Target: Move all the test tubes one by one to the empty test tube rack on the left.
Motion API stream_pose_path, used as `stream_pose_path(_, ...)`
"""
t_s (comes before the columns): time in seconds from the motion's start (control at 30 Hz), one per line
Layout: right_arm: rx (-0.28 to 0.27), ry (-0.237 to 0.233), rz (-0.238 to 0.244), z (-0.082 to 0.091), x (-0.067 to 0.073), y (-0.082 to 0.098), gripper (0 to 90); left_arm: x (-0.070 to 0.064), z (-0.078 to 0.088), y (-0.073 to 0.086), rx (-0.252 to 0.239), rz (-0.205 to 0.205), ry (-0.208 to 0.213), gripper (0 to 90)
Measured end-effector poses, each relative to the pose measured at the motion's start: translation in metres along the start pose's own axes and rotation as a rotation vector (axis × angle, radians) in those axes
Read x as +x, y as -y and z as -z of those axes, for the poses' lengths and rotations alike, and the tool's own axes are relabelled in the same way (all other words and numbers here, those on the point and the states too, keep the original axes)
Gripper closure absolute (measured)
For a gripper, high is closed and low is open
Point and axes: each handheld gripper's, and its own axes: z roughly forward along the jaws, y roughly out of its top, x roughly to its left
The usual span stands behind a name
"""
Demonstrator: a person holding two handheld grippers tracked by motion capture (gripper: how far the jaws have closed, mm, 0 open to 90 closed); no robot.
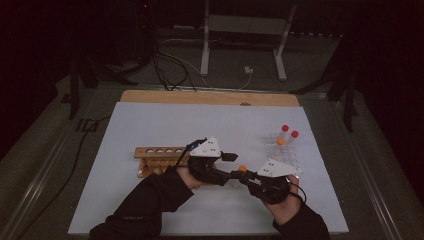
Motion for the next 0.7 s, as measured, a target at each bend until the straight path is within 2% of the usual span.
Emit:
stream_pose_path(0.17,-0.004,0.002,-0.001,0.001,0.000,0.000,74.8,-0.002,-0.008,-0.002,0.020,-0.022,0.005,56.0)
stream_pose_path(0.4,-0.005,0.003,0.001,0.001,0.001,-0.001,74.8,-0.003,-0.014,-0.001,0.038,-0.026,0.005,69.7)
stream_pose_path(0.7,-0.017,-0.006,-0.011,0.002,-0.002,-0.001,73.6,-0.003,-0.012,-0.004,0.036,-0.050,-0.015,71.7)
